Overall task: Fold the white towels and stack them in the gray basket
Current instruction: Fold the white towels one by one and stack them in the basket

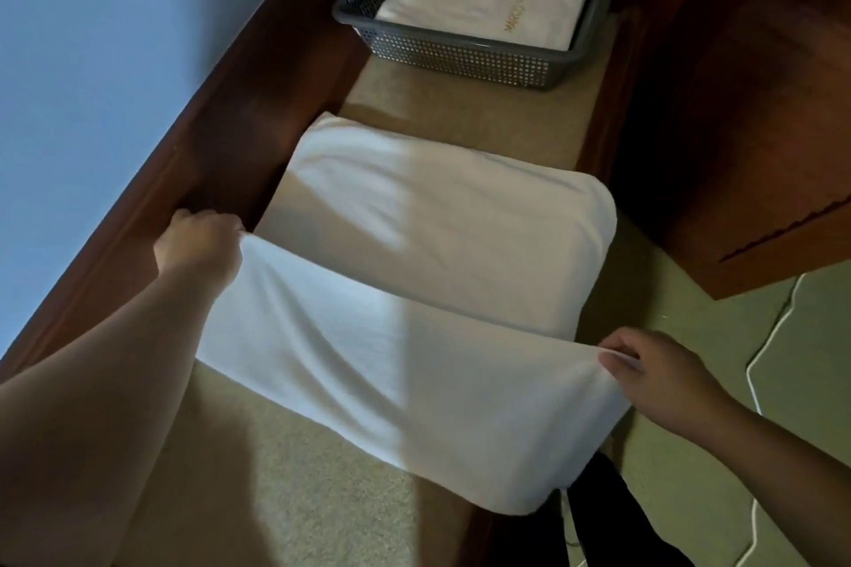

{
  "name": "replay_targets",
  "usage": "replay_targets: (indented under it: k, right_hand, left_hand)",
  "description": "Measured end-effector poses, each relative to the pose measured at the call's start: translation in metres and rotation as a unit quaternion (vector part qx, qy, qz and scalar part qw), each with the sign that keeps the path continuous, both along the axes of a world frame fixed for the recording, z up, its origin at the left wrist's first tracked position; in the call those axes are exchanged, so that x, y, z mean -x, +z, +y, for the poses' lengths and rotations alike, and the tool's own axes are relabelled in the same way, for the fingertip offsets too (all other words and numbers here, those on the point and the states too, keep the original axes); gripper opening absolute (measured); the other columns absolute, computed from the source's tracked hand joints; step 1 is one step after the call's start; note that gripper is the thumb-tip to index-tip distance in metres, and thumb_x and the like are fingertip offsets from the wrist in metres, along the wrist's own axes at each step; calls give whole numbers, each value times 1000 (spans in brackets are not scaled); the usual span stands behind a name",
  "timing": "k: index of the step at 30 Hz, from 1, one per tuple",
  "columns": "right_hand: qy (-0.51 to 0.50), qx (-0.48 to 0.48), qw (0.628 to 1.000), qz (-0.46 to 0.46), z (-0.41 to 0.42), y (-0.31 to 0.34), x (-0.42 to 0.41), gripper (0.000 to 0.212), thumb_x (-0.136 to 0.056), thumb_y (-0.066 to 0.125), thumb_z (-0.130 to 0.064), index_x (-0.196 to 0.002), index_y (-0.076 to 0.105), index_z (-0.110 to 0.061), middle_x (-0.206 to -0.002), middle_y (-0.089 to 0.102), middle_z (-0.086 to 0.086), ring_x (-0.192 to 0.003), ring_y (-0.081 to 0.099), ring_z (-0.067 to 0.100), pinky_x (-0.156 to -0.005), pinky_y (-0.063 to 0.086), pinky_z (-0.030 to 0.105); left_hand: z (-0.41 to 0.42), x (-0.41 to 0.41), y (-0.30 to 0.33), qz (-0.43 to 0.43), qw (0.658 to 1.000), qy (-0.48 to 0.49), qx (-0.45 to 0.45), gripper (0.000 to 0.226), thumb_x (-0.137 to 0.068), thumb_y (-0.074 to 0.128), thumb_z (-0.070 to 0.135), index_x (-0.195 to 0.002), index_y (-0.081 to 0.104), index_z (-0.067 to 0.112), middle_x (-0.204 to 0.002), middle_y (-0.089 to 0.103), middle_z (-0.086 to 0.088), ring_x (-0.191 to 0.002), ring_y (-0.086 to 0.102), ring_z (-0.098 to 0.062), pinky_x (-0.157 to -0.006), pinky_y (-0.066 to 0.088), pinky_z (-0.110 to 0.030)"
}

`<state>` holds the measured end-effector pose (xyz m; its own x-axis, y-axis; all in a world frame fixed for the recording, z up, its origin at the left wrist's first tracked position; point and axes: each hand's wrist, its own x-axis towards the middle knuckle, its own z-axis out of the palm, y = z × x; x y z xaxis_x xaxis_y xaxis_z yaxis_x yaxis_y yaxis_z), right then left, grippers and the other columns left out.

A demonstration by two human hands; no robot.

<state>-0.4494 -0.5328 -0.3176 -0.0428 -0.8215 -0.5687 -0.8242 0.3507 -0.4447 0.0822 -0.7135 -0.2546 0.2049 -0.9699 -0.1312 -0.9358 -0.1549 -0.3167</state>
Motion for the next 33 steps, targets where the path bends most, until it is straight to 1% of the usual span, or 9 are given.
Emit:
replay_targets:
  k: [7,10,12,14,16,21,24,28,33]
  right_hand:
    - [-59,42,997,-6,-11,-4,6,7,-100,59,-39,-93,60,-41,-96,63,-16,-89,61,18,-81,54,44]
    - [-47,29,998,0,-13,-5,7,6,-99,60,-40,-94,61,-40,-95,64,-15,-88,61,16,-82,54,42]
    - [-39,13,999,5,-12,-6,6,3,-100,60,-41,-97,61,-40,-96,64,-16,-89,61,16,-84,53,42]
    - [-31,-1,999,14,-11,-7,4,2,-100,60,-40,-102,60,-41,-100,64,-14,-92,61,17,-86,53,43]
    - [-23,-6,999,26,-8,-10,2,6,-99,61,-38,-104,59,-42,-104,65,-13,-97,60,19,-89,52,44]
    - [1,-34,999,15,-9,-12,-4,14,-99,58,-46,-113,57,-48,-109,62,-17,-104,58,19,-93,50,48]
    - [12,-27,999,36,-14,-11,-5,5,-102,55,-45,-106,58,-45,-106,62,-13,-100,56,20,-92,48,47]
    - [13,-19,997,68,-18,-9,-2,6,-104,52,-42,-101,57,-42,-107,58,-9,-101,51,20,-91,44,45]
    - [1,-1,997,78,-17,-5,0,8,-104,50,-43,-98,55,-40,-107,56,-10,-105,49,20,-92,41,45]
  left_hand:
    - [-18,3,-8,-10,1000,5,25,28,-103,53,20,-118,74,27,-108,68,-7,-110,54,-35,-72,47,-43]
    - [-22,4,-14,26,999,3,41,28,-106,50,25,-122,73,25,-112,66,-10,-114,50,-37,-73,47,-45]
    - [-23,6,-20,68,997,-11,36,30,-102,56,26,-129,70,27,-122,64,-9,-121,46,-37,-84,51,-48]
    - [-21,16,-24,84,994,-64,-41,41,-97,63,29,-137,63,37,-140,57,-2,-130,40,-34,-101,49,-49]
    - [-14,35,-28,95,977,-145,-123,49,-94,65,32,-141,57,45,-151,49,5,-133,38,-30,-108,42,-45]
    - [7,81,-43,154,945,-227,-180,54,-96,59,27,-148,50,42,-142,52,7,-132,40,-24,-109,39,-42]
    - [5,93,-47,143,952,-211,-172,43,-101,54,27,-144,52,34,-135,54,3,-129,41,-25,-107,39,-42]
    - [-6,93,-45,54,965,-196,-168,27,-105,51,32,-129,59,24,-126,54,-3,-120,43,-27,-97,40,-43]
    - [-6,86,-49,33,979,-175,-103,24,-106,49,37,-124,63,30,-120,58,-2,-115,46,-28,-92,42,-42]
